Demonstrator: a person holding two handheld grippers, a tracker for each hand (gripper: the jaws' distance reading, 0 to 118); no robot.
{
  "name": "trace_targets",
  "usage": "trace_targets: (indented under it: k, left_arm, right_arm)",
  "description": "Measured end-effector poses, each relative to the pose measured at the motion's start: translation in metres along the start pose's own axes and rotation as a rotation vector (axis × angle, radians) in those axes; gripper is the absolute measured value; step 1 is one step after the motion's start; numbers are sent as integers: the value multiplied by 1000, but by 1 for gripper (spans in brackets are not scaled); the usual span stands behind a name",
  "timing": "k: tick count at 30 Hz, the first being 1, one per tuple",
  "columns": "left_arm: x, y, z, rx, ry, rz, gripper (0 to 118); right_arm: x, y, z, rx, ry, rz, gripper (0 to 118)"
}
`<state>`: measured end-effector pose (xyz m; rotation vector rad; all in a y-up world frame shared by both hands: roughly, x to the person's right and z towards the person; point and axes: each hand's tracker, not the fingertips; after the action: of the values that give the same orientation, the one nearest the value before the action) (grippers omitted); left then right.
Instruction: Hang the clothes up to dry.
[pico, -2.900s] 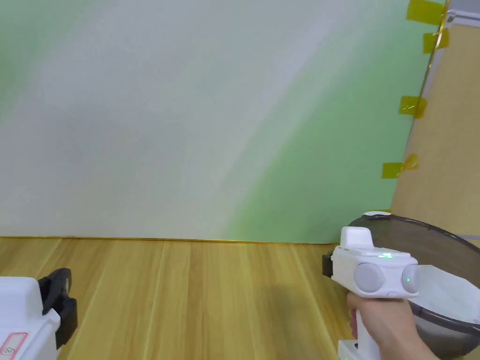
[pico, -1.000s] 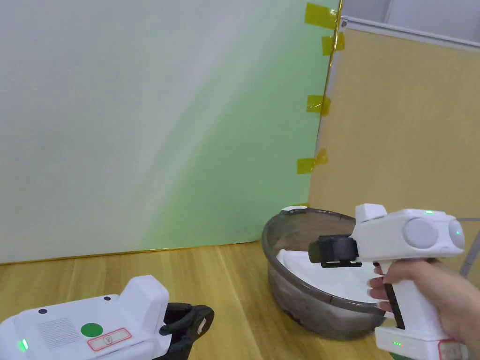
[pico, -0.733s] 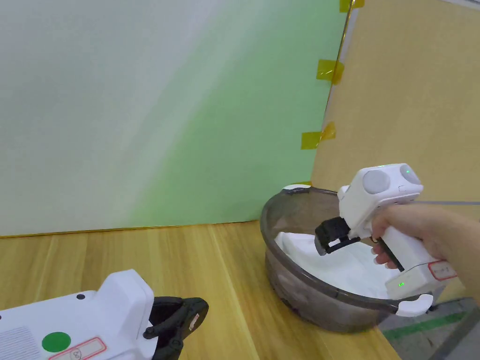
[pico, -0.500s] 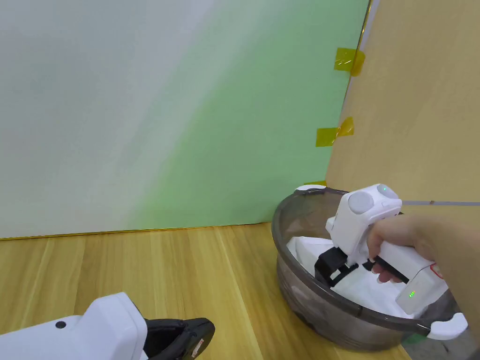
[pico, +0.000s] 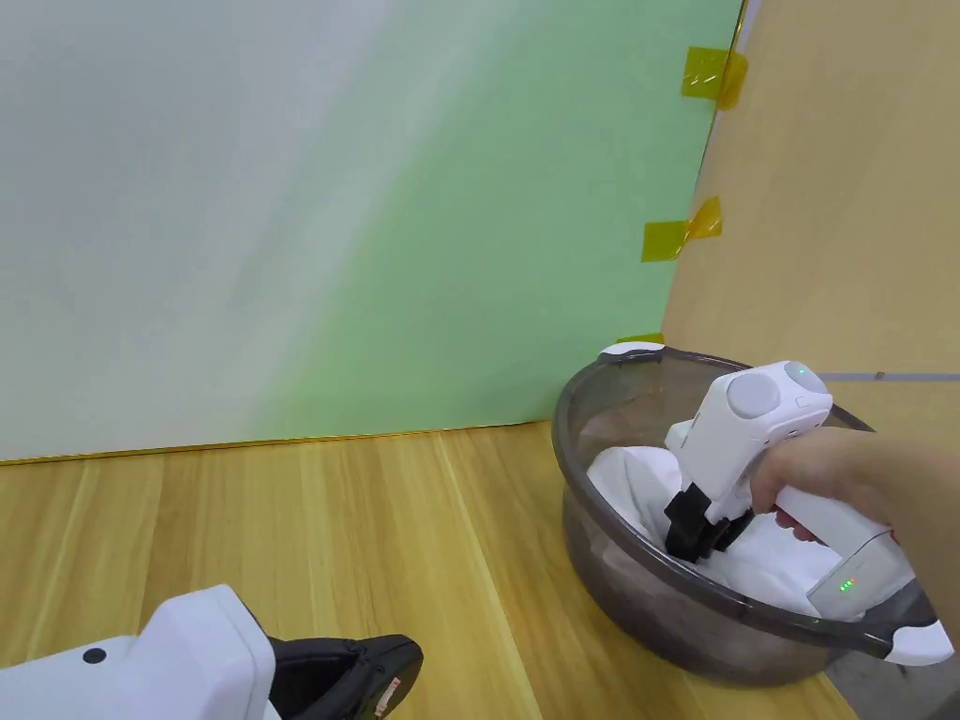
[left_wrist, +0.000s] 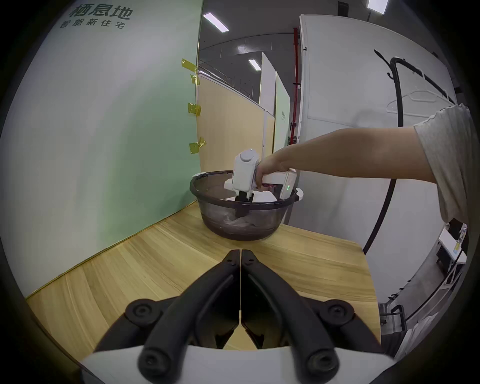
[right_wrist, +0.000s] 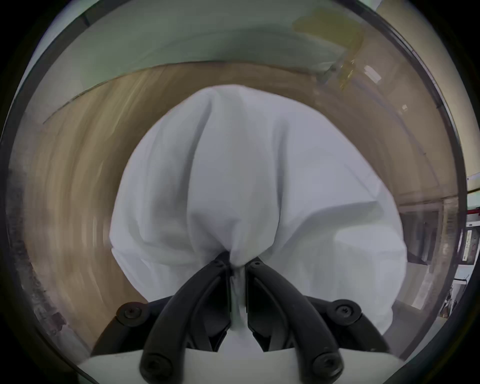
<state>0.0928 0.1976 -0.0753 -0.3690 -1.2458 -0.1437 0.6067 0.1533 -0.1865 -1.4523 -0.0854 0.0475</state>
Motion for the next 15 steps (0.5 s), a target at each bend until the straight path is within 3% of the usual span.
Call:
trace_targets:
  k: [3,6,9,11,14,15]
  left_arm:
    - [4,5,3,-2,13,-2,2]
    - [8,9,9,8,25,14,2]
    - [14,14,20,26,56,22,2]
    - [17,17,30,37,67,35,2]
    - [26,19,48,61,108,51,2]
    - [29,20,56,73,129,60,2]
  right_arm:
    - [-1,-8,37,165,-46,-96,9]
    - [2,-20,80,269,-5,-143,9]
    - [-9,-39,132,340,-55,-90,9]
    - [-10,-47,166,411,-89,-114,9]
    - [-19,-69,224,533,-39,-133,8]
    - [-21,-73,243,585,-71,-139,8]
